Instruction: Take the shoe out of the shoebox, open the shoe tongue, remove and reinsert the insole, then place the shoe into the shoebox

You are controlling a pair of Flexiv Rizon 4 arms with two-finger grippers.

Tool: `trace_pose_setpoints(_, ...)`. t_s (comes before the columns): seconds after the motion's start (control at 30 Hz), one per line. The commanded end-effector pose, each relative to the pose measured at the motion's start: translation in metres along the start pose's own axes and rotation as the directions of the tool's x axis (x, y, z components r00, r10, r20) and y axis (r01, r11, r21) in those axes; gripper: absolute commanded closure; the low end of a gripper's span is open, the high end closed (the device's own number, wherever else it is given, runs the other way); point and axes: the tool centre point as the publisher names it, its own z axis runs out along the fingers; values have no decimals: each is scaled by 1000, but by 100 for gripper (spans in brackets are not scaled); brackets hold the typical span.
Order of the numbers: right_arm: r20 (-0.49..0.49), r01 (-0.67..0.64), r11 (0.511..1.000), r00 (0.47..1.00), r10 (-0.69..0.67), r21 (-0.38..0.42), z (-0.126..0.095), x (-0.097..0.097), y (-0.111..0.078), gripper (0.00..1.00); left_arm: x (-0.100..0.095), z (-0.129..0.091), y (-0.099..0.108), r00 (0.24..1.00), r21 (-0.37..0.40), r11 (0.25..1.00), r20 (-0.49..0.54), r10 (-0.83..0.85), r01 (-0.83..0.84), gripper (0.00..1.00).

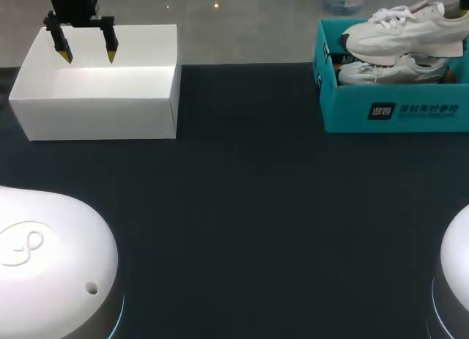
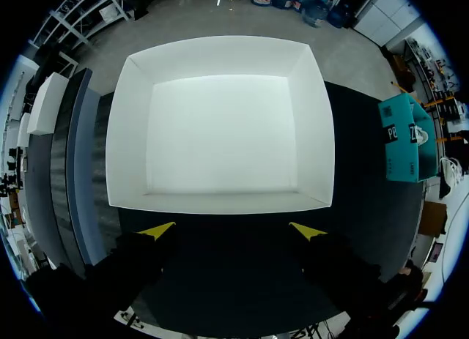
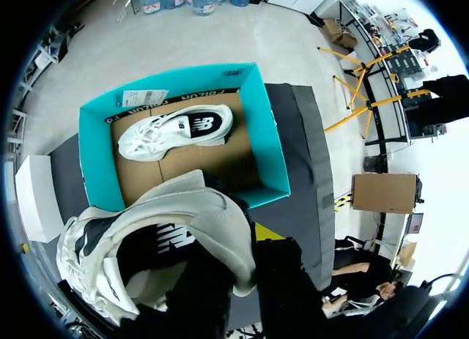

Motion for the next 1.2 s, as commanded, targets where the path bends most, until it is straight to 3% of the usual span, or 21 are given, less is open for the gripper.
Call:
trace_pose_setpoints(0.03, 16, -1, 998, 1000, 2, -64, -8, 17, -29, 100, 0, 0, 0, 1000, 0, 1000, 0, 0, 0, 0)
trace_pose_setpoints(0.47, 53, 20, 994, 998, -15, -105, -25, 80, -105, 100, 0, 0, 0, 1000, 0, 1000, 0, 0, 0, 0)
trace_pose_setpoints(1.2, 82, 27, 997, 996, -21, -67, -15, 175, -255, 100, 0, 0, 0, 1000, 0, 1000, 0, 0, 0, 0)
